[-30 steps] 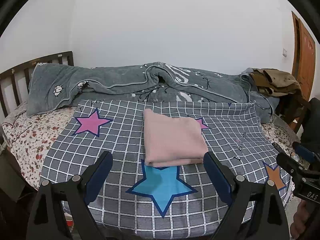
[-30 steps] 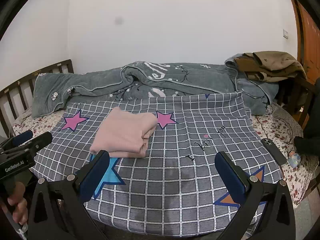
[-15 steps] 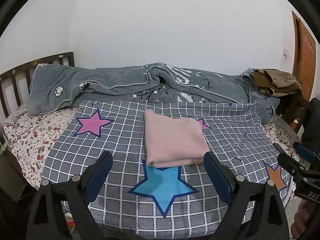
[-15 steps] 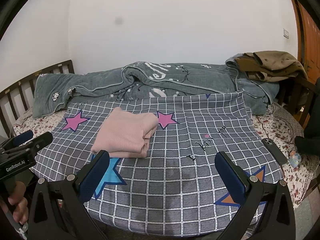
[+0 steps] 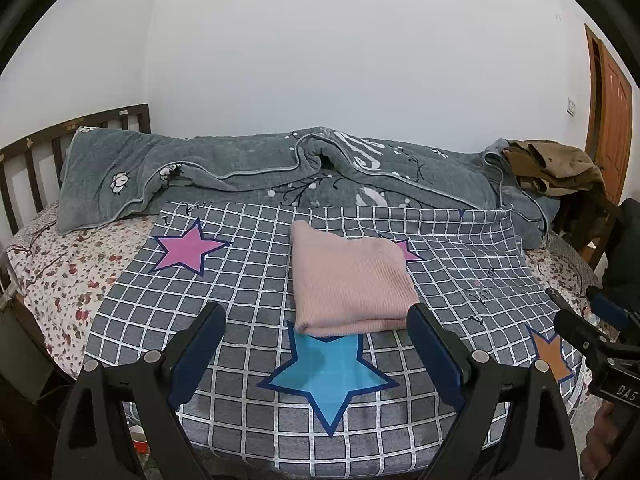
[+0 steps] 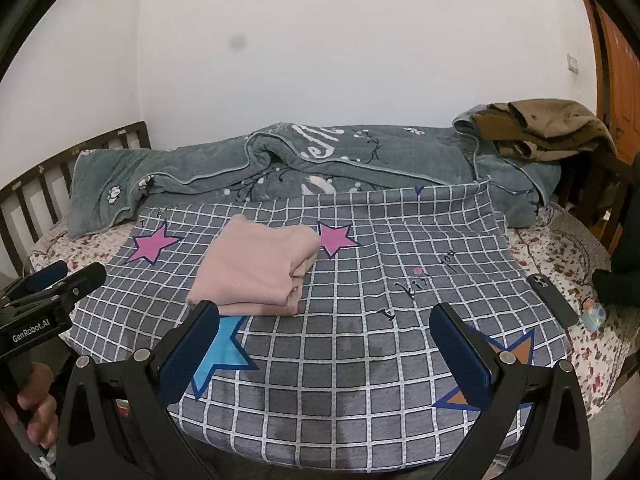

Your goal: Fold small clothes

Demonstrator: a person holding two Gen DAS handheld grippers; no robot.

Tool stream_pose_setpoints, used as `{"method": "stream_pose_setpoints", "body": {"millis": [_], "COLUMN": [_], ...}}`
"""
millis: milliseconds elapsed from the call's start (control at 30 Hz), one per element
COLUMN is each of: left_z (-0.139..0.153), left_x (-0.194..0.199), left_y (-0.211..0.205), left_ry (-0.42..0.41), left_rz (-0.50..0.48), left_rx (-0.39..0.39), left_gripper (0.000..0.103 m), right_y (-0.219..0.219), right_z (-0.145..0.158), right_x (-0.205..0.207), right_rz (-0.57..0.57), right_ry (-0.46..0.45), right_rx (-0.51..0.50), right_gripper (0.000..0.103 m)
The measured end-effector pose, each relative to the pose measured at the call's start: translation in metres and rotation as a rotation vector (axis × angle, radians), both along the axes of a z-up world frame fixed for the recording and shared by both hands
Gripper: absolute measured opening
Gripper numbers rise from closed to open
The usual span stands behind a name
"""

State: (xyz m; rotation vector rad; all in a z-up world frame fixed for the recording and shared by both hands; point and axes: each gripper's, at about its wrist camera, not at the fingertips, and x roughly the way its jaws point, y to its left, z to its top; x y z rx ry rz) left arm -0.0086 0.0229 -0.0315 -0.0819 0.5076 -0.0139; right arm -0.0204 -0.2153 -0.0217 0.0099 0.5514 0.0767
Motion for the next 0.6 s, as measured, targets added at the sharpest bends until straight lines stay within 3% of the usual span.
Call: {"method": "stream_pose_setpoints", "body": {"millis": [600], "left_z": [0.0058], "left_x": [-0.0012], "left_y": [0.0031], "left_ry": [-0.002], "left_rz": [0.008], "left_rx": [-0.001], "left_gripper": [0.092], "right_y": [0.0009], "right_z": [0.0008], "right_x": [-0.0012], "right_rz": [0.007], "right_ry": [0.001], "right_rx": [0.005], "right_gripper": [0.103]}}
